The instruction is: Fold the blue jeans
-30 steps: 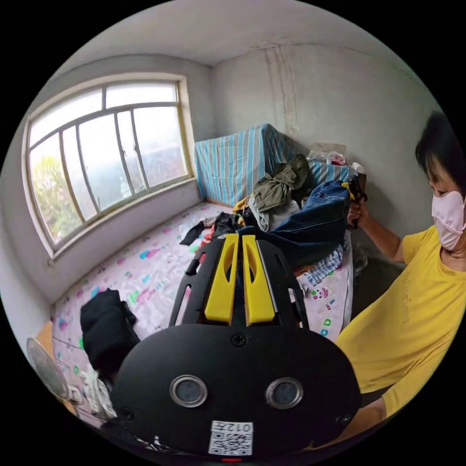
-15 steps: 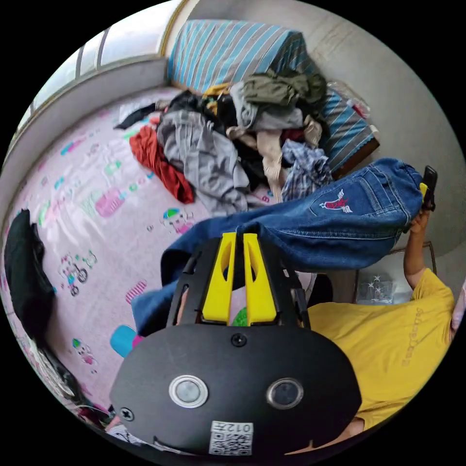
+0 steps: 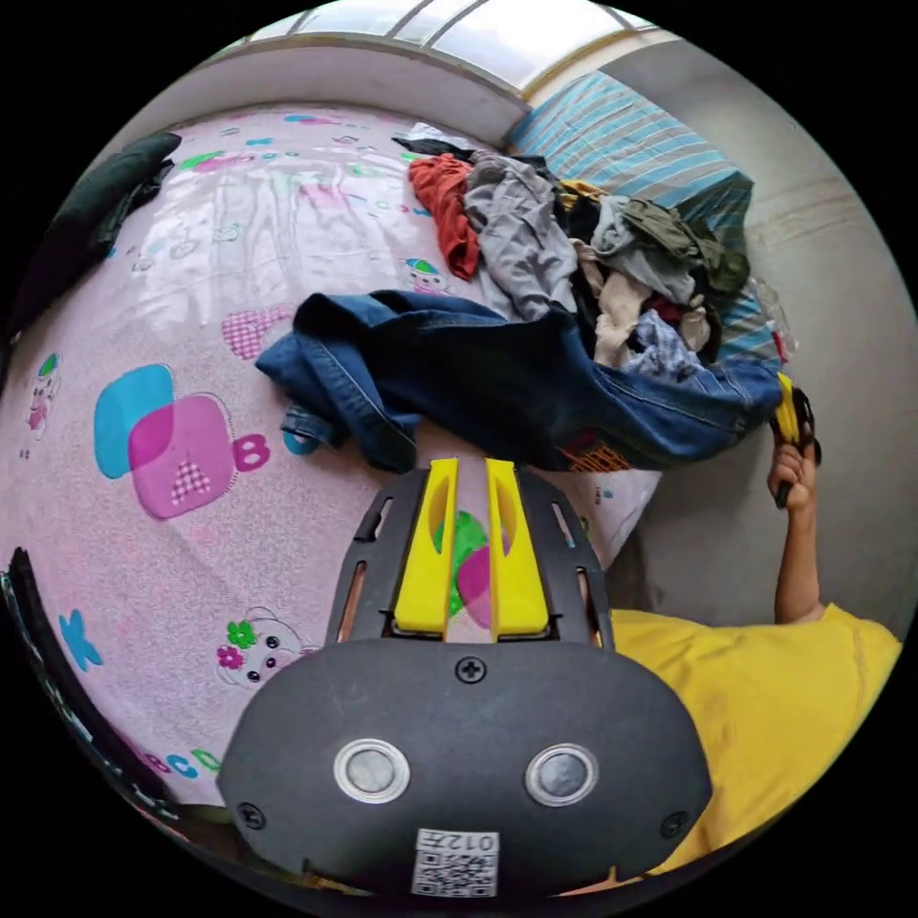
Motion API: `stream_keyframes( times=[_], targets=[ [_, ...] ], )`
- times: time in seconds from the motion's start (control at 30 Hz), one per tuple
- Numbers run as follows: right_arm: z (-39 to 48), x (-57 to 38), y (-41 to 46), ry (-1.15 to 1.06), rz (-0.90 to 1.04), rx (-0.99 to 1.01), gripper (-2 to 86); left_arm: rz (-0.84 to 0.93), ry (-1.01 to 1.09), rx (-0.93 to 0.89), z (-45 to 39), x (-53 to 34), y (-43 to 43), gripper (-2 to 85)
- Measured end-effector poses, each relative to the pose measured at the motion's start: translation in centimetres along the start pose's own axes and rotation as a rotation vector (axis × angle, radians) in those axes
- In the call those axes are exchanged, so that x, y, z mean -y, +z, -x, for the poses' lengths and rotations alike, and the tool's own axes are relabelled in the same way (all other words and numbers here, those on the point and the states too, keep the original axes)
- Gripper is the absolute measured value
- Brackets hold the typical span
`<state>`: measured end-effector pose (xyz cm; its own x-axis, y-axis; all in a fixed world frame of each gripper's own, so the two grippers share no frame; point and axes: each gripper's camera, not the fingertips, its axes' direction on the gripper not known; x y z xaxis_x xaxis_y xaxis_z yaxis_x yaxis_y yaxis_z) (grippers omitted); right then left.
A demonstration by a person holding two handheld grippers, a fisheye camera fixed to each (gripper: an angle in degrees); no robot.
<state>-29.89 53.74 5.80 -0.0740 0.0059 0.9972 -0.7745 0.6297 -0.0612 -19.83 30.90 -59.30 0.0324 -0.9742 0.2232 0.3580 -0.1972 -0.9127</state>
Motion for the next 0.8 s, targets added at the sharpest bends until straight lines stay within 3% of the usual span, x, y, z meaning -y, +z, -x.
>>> stream_keyframes(
  times=[0.07,0.17,0.27,0.37,0.47,0.53,0.63,0.8],
  targets=[
    [0.7,1.6,3.1,-0.011,0.024,0.048,1.8,0.004,0.101,-0.065,-3.1,-0.6,1.1,9.2],
    [1.3,2.8,7.8,-0.014,0.084,0.09,2.0,-0.042,0.237,-0.02,-9.5,-0.4,2.4,12.6],
    [0.9,3.0,12.8,0.024,0.147,0.136,2.1,-0.118,0.235,0.087,-14.1,0.7,3.3,12.9],
    [0.0,3.2,17.2,0.046,0.216,0.169,2.1,-0.169,0.173,0.305,-16.1,2.0,4.0,10.7],
    [-0.6,5.9,21.0,-0.12,0.312,0.05,2.0,-0.084,0.206,0.253,-14.6,3.9,4.3,8.5],
    [-1.6,8.0,23.0,-0.201,0.379,-0.061,1.8,-0.006,0.069,0.158,-10.3,6.0,4.0,7.5],
    [-4.0,10.0,25.1,-0.331,0.456,-0.209,1.6,-0.031,-0.191,0.149,-5.2,6.8,3.2,6.9],
    [-11.4,12.0,24.6,-0.297,0.432,-0.218,2.0,-0.086,-0.34,0.21,-3.7,6.2,2.8,4.2]
  ],
)
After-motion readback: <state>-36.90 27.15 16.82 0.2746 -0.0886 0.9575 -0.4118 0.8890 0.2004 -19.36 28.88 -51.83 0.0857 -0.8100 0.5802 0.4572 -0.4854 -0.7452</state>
